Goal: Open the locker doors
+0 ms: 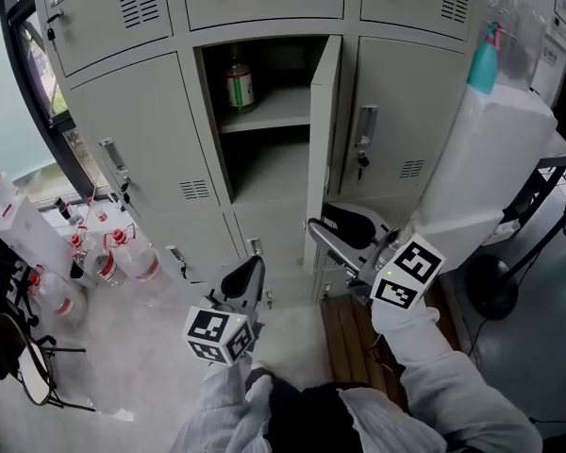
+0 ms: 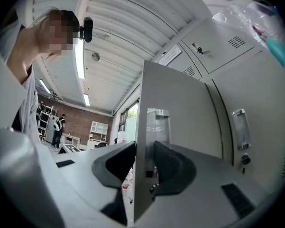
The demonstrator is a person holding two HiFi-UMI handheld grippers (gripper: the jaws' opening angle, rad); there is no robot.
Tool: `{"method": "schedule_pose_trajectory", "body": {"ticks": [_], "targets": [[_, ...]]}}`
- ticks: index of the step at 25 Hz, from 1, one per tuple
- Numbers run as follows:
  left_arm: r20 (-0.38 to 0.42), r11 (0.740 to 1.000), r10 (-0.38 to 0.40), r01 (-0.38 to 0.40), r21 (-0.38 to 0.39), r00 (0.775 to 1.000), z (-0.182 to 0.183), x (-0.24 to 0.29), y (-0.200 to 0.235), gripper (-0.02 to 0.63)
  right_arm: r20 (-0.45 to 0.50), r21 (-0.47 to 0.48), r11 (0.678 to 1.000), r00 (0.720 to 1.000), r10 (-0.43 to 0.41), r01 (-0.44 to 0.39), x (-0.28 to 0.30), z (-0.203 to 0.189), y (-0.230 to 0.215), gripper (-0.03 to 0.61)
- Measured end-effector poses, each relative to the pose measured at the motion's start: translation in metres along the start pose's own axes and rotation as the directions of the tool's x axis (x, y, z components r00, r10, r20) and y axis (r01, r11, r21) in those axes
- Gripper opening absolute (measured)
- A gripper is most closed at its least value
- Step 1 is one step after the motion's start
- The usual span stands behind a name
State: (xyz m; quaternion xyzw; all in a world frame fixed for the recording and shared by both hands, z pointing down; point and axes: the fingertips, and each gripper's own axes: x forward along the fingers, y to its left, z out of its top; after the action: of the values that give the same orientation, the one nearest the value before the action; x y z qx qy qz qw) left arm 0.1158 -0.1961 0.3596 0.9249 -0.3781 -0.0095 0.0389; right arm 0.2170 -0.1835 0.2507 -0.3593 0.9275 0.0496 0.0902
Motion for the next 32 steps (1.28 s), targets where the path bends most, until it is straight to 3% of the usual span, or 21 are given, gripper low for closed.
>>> {"method": "schedule_pose_trajectory", "body": {"ticks": [17, 32], "targets": [[-0.007, 1.0, -0.001, 0.001, 0.01, 1.0, -0.006, 0.024, -0.035, 0.014, 0.002, 0.029, 0.976, 0.977, 0.215, -0.215, -0.069, 0.011, -0.029, 0.117], [-0.023, 1.0, -0.01, 0.01, 0.016, 1.0, -0.009, 0.05, -0.051, 0.014, 0.056, 0.073, 0.946, 0.948, 0.313, -0.317, -0.095, 0.016, -0.05, 0.118]]}}
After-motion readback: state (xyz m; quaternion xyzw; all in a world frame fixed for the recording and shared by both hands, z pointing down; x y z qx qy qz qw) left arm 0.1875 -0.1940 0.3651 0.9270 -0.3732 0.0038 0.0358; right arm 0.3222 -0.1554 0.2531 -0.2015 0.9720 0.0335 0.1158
